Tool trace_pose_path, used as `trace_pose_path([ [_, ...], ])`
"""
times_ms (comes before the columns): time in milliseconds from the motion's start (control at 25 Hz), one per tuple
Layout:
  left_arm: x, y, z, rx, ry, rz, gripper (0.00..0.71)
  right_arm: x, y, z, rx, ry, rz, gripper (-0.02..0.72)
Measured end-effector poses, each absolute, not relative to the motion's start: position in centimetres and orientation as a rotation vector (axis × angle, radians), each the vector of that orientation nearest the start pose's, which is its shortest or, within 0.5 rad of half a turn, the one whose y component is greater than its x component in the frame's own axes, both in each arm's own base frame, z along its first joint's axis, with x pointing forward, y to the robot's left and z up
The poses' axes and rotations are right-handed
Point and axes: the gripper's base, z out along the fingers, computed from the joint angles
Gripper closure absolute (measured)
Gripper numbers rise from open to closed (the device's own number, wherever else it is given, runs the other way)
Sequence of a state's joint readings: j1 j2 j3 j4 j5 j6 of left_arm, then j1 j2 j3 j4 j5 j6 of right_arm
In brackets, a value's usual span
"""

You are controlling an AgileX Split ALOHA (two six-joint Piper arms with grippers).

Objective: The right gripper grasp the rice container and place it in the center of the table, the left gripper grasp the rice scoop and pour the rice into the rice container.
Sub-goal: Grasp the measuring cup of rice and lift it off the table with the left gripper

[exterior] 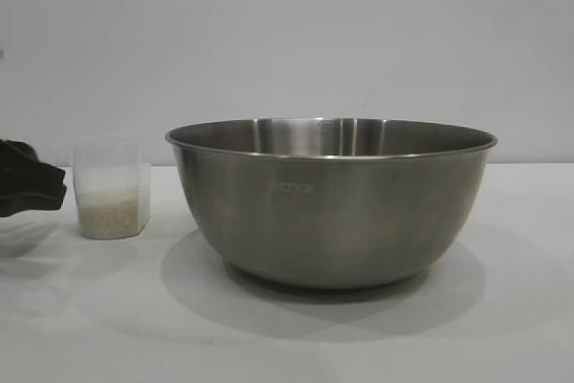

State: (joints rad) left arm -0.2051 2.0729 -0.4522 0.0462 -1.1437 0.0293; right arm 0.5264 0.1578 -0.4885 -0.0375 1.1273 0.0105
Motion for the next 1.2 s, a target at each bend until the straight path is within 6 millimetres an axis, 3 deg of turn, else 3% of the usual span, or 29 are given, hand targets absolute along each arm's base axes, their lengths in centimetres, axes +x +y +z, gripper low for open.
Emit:
trace_pose_path([
  [80, 28.2, -6.3, 6.9, 0.274, 1.932, -0.145, 0.465, 1.6, 0.6, 26.8, -0.585, 2.214, 0.233, 0.476],
  [120, 28.4, -6.3, 7.0, 0.274, 1.926, -0.145, 0.424, 1.6, 0.6, 26.8, -0.585, 2.214, 0.233, 0.476],
  [480, 30.2, -6.8, 7.8, 0.284, 1.856, -0.159, 0.439, 1.6, 0.6, 26.8, -0.585, 2.214, 0.233, 0.476],
  [680, 30.9, -7.3, 8.2, 0.296, 1.827, -0.195, 0.710, 1.6, 0.5, 26.8, -0.585, 2.214, 0.231, 0.476],
  [1200, 31.4, -8.0, 8.5, 0.382, 1.796, -0.226, 0.710, 1.6, 0.5, 26.8, -0.583, 2.215, 0.232, 0.476],
])
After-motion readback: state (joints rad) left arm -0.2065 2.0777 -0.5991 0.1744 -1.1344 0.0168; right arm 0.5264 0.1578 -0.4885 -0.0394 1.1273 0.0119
